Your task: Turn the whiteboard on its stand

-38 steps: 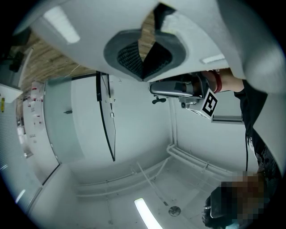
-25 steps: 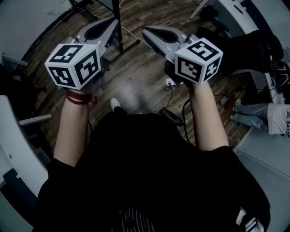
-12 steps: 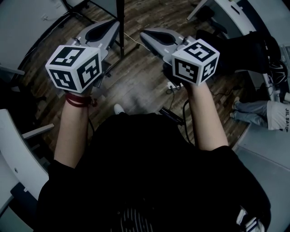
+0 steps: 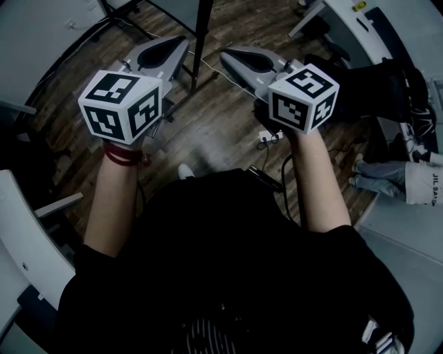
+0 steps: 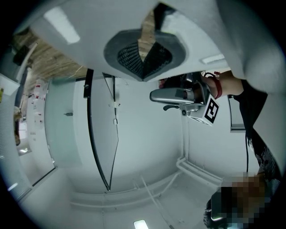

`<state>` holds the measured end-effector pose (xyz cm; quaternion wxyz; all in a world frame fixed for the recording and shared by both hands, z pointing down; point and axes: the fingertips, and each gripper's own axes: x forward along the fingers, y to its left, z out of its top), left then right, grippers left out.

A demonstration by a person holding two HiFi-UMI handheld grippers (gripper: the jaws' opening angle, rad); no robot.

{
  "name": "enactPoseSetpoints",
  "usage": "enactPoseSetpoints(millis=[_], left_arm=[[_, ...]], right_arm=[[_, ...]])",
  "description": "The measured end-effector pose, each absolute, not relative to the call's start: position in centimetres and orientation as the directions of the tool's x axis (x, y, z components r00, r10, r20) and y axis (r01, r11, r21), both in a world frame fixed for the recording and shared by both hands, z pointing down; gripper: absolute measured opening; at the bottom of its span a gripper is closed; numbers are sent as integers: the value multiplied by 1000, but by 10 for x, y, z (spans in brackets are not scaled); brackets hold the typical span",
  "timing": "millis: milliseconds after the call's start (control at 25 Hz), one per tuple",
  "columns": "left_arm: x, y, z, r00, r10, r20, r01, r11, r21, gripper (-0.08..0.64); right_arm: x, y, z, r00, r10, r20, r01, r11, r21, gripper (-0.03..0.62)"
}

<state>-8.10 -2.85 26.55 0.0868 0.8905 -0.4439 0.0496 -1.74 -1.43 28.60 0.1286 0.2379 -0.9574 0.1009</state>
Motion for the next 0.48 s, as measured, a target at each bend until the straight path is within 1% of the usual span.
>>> enactPoseSetpoints(millis=[280,480], left_arm=[[-120,-39,274,597,-786,161,-803,-584,120,3],[-120,-48,273,608,-779,156,-794,-593,132,3]], right_arm=[[-42,-27,296,-845,-438,306,-492,861,-126,2],[-41,-33,296,-840,-440,317,-498,858,-128,2]])
